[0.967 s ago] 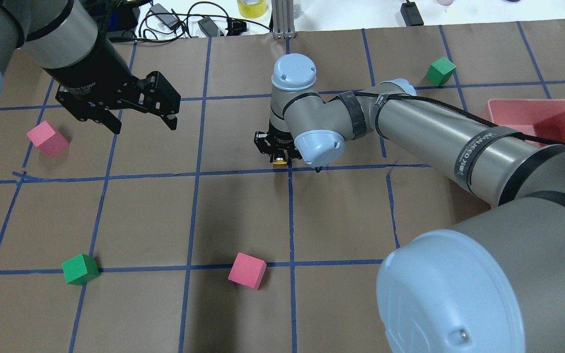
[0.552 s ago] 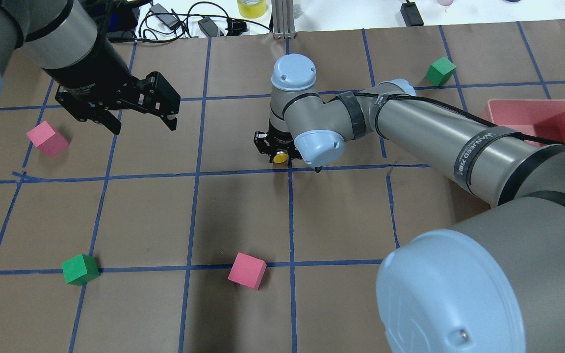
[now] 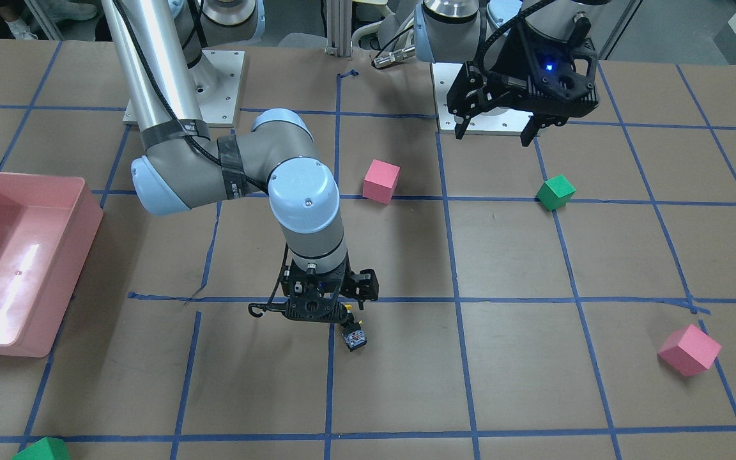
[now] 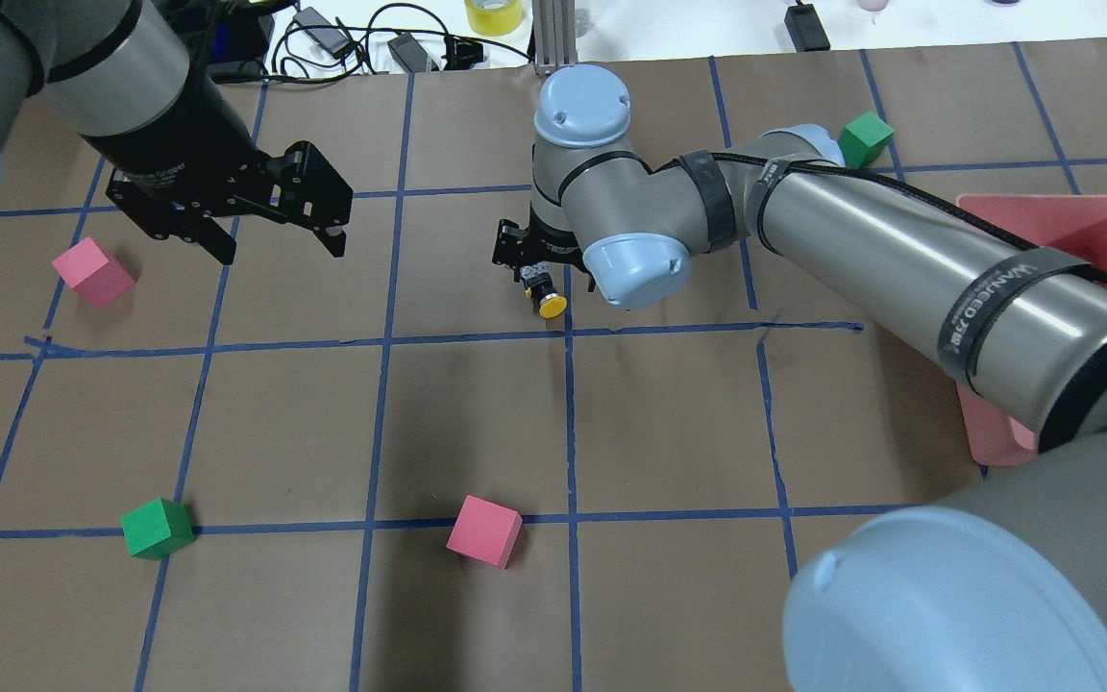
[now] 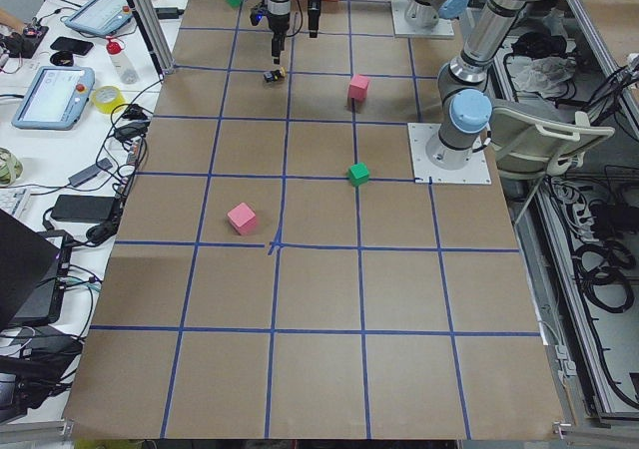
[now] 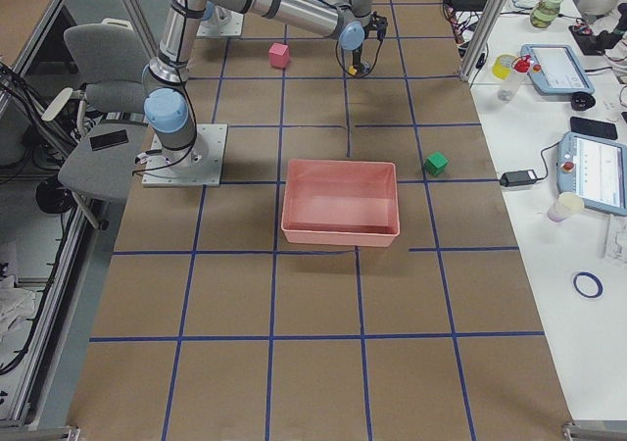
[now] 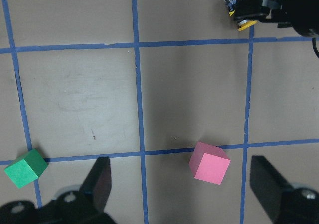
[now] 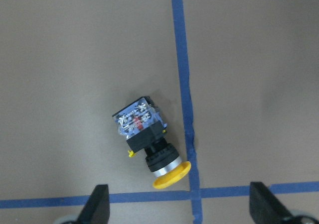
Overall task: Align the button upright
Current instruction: 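Open the right gripper, releasing the button on its side, and raise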
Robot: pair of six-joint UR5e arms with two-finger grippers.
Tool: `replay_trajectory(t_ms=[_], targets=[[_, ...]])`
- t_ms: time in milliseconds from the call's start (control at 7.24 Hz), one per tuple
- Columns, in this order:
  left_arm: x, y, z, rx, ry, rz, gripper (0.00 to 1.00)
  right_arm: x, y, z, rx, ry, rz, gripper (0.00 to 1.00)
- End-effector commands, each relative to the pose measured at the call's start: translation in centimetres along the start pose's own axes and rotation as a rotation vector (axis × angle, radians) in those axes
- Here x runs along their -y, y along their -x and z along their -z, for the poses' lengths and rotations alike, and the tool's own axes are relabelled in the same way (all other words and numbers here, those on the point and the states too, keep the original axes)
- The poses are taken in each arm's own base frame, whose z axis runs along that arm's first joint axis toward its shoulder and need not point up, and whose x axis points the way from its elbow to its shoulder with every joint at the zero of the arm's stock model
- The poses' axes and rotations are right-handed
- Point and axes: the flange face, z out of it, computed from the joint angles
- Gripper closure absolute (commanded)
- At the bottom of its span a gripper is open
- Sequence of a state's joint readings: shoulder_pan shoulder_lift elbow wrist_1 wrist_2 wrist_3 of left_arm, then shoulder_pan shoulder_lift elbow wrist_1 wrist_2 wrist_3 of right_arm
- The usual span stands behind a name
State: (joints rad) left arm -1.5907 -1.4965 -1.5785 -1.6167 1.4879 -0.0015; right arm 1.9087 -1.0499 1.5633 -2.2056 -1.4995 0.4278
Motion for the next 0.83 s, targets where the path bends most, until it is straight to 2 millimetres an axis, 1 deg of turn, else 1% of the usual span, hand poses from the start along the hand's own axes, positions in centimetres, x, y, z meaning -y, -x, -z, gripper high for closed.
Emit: replay_trajectory(t_ms=[0,138,414,552,690], targets=[[-0.1,0.0,-0.3,0.0,0.005,0.0,0.0,1.2,-2.9,2.1,-0.048,-0.028,0.104,0.0],[-0.5,0.0,-0.4,-0.001,0.007,0.001,0.0,1.9,-5.3,4.0,-0.06,-0.002,0.128,0.0],[-0.6,0.0,-0.4,0.0,0.007,0.001,0.0,3.6,-11.6,7.4,-0.066,0.049,0.119,0.0],[-0.6,0.0,-0.4,0.0,0.008,0.001,0.0,3.6,-13.5,8.9,-0.074,0.073,0.123,0.0],[-0.8,0.0,-0.5,0.0,0.008,0.001,0.0,3.2,-14.9,11.0,-0.085,0.081,0.146,0.0]])
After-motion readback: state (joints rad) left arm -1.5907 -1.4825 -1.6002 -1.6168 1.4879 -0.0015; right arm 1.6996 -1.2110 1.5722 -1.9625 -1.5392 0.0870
